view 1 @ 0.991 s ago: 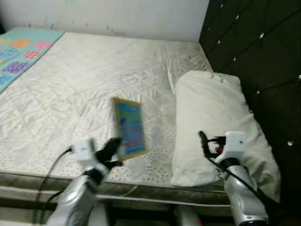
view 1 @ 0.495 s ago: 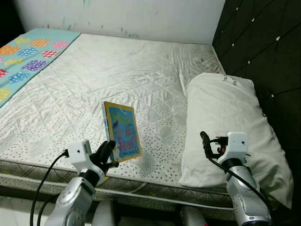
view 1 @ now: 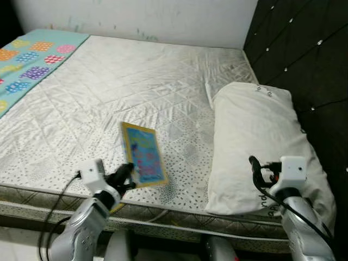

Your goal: Clean up the room

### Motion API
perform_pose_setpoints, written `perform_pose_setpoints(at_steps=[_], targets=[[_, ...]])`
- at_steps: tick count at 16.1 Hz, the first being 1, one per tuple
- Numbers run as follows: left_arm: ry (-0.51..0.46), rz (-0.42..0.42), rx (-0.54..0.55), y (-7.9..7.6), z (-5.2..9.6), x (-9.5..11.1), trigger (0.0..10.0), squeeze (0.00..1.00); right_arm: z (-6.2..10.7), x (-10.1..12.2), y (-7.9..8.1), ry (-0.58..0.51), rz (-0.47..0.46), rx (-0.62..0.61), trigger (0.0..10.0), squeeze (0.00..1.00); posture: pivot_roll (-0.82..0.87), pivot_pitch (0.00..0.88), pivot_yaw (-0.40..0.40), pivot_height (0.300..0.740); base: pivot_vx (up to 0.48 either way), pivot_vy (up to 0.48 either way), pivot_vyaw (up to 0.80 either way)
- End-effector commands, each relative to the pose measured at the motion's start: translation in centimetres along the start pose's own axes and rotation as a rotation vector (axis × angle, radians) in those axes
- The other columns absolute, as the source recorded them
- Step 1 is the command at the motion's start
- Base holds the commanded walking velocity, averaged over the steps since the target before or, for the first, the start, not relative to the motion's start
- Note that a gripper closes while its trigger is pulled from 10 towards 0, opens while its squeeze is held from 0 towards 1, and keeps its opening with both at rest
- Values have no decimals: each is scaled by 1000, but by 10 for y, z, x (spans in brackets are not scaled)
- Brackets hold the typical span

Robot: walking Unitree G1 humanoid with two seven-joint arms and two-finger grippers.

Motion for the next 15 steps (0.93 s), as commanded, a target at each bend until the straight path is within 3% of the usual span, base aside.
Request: perform_pose_setpoints(at_steps=[1, 8, 11, 14, 15], targets=[[-21, 13, -69, -7, -9, 8, 10000, 0, 4, 6, -6, -1, 28, 4, 10000, 0, -177, 0, -96, 615, 0, 0, 0], [-10, 152, -111, 9, -37, 18, 10000, 0, 22, 16, -25, 11, 98, -17, 10000, 0, -268, 10, -109, 615, 0, 0, 0], [77, 193, -115, 16, -49, 11, 10000, 0, 28, 20, -29, 14, 124, -20, 10000, 0, -291, 16, -112, 615, 0, 0, 0], [193, 252, -144, 12, -58, -6, 10000, 0, 31, 25, -31, 12, 138, -20, 10000, 0, -314, 13, -114, 615, 0, 0, 0], [226, 234, -137, 13, -59, -12, 10000, 0, 31, 26, -31, 13, 141, -21, 10000, 0, -321, 10, -115, 615, 0, 0, 0]])
Point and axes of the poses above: a point about 5 cm out from each wrist's last joint towards the gripper, its own z axis pointing back from the gripper into the wrist, its own x axis along the axis of the wrist's last joint, y = z × x, the point moved 1 cm from there along -z, pointing out of the wrist towards the gripper, and after that the axes turned 8 degrees about -z, right-handed, at the moved point
